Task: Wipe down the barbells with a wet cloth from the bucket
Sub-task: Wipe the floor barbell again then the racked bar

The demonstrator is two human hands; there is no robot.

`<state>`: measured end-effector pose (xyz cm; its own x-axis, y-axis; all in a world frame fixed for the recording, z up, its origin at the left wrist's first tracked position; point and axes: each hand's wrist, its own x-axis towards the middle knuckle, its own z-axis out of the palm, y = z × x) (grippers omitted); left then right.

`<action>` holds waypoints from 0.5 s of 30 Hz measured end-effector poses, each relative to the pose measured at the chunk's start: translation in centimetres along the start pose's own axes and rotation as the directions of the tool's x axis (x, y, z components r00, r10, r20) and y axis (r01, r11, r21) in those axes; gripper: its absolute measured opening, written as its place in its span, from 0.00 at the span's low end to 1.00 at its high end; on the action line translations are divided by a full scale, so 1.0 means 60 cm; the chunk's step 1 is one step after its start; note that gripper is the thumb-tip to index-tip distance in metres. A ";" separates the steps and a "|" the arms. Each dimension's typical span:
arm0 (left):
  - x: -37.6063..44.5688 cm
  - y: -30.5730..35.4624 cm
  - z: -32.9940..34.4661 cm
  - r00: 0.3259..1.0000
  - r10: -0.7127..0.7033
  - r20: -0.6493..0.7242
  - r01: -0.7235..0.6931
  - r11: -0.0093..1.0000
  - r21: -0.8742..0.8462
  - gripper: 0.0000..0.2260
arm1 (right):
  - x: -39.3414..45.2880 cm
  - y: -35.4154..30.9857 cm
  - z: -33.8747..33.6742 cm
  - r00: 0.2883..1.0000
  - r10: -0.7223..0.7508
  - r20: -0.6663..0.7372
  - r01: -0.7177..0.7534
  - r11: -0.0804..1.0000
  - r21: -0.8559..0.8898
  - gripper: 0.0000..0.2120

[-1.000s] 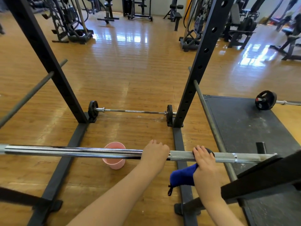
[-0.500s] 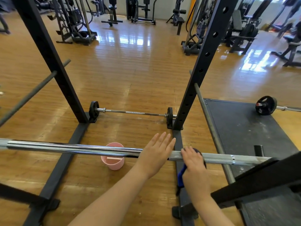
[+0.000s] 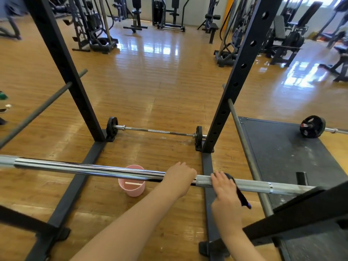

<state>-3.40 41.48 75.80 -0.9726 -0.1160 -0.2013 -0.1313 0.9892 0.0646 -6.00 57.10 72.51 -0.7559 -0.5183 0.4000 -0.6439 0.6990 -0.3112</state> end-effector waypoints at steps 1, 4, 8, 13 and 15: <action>0.001 -0.002 -0.002 0.999 -0.006 0.037 0.007 1.000 -0.021 0.18 | -0.001 -0.002 0.003 0.998 -0.049 0.026 0.049 0.999 0.008 0.35; -0.001 -0.003 -0.008 1.000 0.015 0.024 -0.015 1.000 0.011 0.20 | 0.000 0.032 -0.011 0.986 -0.151 0.078 0.152 0.988 -0.015 0.36; -0.015 0.000 0.002 0.990 0.044 -0.137 -0.034 0.997 0.069 0.29 | 0.008 0.071 -0.033 0.999 0.004 0.042 -0.004 1.000 -0.010 0.31; -0.013 -0.004 0.013 0.973 0.073 -0.220 -0.061 0.996 0.061 0.28 | -0.001 0.011 0.002 0.997 -0.060 -0.046 0.059 0.998 -0.017 0.21; -0.017 -0.006 0.015 0.965 0.092 -0.246 -0.080 0.995 0.059 0.25 | -0.005 0.014 0.006 0.991 -0.134 -0.016 0.134 0.991 0.004 0.23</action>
<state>-2.18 41.35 75.11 -0.9977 -0.0430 0.0524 -0.0419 0.9989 0.0224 -6.37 57.64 71.84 -0.6611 -0.5992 0.4515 -0.7397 0.6213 -0.2584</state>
